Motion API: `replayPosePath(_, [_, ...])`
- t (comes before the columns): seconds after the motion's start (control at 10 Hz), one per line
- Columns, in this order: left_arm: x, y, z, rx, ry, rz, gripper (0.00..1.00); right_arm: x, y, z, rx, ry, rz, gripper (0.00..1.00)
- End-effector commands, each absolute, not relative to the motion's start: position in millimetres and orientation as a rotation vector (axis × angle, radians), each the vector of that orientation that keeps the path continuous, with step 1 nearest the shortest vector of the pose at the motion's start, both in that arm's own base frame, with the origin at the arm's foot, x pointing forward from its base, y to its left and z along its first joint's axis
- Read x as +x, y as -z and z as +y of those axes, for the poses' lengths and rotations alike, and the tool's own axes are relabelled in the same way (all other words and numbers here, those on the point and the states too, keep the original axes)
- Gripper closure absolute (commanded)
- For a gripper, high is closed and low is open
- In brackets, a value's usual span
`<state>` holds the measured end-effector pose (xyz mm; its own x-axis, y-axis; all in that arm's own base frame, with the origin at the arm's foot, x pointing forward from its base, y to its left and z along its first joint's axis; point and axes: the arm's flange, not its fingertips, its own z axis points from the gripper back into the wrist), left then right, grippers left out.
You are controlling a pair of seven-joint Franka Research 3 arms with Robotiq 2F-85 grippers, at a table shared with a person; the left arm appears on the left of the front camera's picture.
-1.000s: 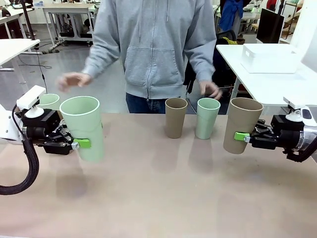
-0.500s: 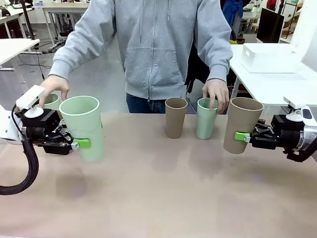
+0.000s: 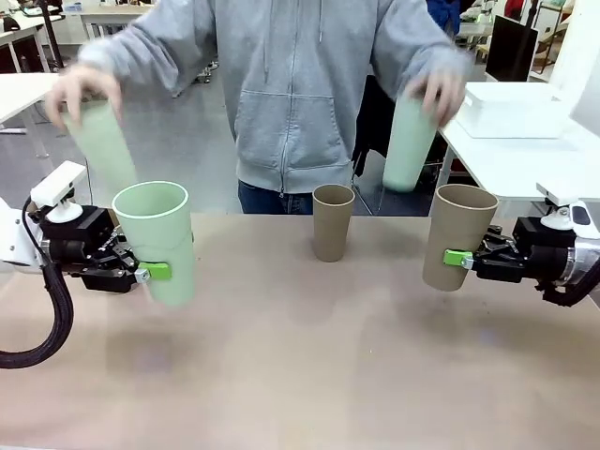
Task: Stack the cups and store them in the basket.
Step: Place the stack of Reusable plastic cups into the Pantry Basket.
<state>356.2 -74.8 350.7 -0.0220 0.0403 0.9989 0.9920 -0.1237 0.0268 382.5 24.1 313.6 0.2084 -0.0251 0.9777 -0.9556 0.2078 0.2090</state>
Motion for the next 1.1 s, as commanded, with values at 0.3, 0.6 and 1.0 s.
replayPosePath(0.3, [356.4, -352.4, -73.1, -1.315, 1.301, -1.204, 0.16, 382.8, -318.4, 24.3, 1.147, -0.904, -1.161, 0.15])
replayPosePath(0.6, [356.4, -352.4, -73.1, -1.315, 1.301, -1.204, 0.16, 382.8, -318.4, 24.3, 1.147, -0.904, -1.161, 0.15])
replayPosePath(1.0, [356.4, -352.4, -73.1, -1.315, 1.301, -1.204, 0.16, 382.8, -318.4, 24.3, 1.147, -0.904, -1.161, 0.15])
